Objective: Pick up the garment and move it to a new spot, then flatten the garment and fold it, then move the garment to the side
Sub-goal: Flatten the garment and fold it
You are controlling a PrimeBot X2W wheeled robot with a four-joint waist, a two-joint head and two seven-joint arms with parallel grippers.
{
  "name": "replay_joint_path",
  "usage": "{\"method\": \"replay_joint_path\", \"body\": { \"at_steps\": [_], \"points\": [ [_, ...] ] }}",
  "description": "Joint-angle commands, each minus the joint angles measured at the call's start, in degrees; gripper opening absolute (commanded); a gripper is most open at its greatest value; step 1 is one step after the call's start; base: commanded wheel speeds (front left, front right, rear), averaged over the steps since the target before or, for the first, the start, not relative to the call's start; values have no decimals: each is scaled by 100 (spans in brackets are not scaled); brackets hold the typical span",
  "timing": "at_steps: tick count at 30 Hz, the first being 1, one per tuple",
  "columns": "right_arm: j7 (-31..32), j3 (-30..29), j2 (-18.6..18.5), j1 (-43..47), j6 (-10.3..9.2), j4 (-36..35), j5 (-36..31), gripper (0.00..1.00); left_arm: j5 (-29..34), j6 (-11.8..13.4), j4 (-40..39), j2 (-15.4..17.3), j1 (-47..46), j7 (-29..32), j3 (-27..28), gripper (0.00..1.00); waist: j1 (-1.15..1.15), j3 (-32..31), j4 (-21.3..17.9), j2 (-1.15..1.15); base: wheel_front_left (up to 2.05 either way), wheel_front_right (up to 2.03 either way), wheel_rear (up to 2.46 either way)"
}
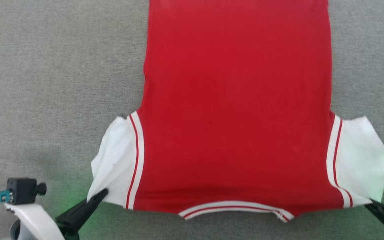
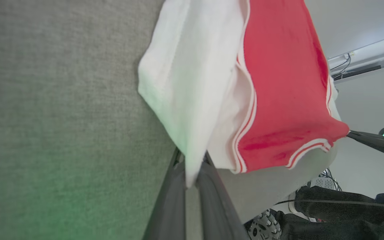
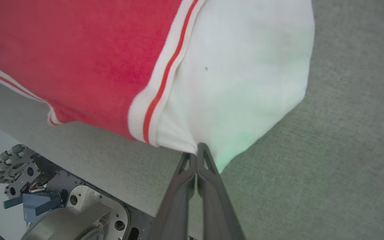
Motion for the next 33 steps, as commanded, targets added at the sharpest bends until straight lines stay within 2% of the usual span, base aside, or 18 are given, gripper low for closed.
{"method": "replay_joint_path", "body": {
  "at_steps": [1, 4, 8, 16, 25, 26, 27, 28, 29, 33],
  "points": [
    [47, -107, 22, 102, -30, -85, 17, 0, -44, 17, -61, 70, 89, -84, 28, 0, 0, 13, 22, 0, 0, 0, 0],
    [27, -183, 121, 135, -30, -213, -12, 0, -86, 39, -173, 16, 121, -170, 64, 0, 0, 31, 52, 0, 0, 0, 0],
    [4, -82, 108, -101, -30, -99, -139, 0, -23, 45, -156, -263, -52, -127, 10, 0, 0, 50, 64, 0, 0, 0, 0],
    [2, 648, 4, -527, -29, 596, -409, 0, 31, 40, 435, -920, -388, 30, -98, 0, 0, 99, 83, 0, 0, 0, 0],
    [-231, 1306, -31, -865, -17, 1133, -473, 2, 73, 44, 985, -1256, -525, 146, -229, 0, 0, 115, 19, 0, 0, 0, 0],
    [-280, 1335, -39, -894, -17, 1163, -486, 15, 73, 40, 1011, -1273, -522, 133, -237, 0, 0, 111, 1, 0, 0, 0, 0],
    [-346, 1350, -64, -931, -17, 1170, -507, 42, 70, 38, 1022, -1289, -515, 122, -242, 0, 0, 109, -12, 0, 0, 0, 0],
    [-424, 1353, -70, -982, -17, 1149, -503, 95, 64, 35, 1028, -1291, -494, 101, -240, 0, 0, 108, -35, 0, 0, 0, 0],
    [-498, 1322, -65, -1012, -18, 1123, -490, 100, 68, 33, 1031, -1295, -477, 93, -242, 0, 0, 103, -45, 0, 0, 0, 0],
    [-522, 1169, -124, -1032, -18, 852, -356, 100, 71, 27, 1002, -1291, -405, -20, -213, 0, 0, 111, -95, 0, 0, 0, 0]
  ]
}}
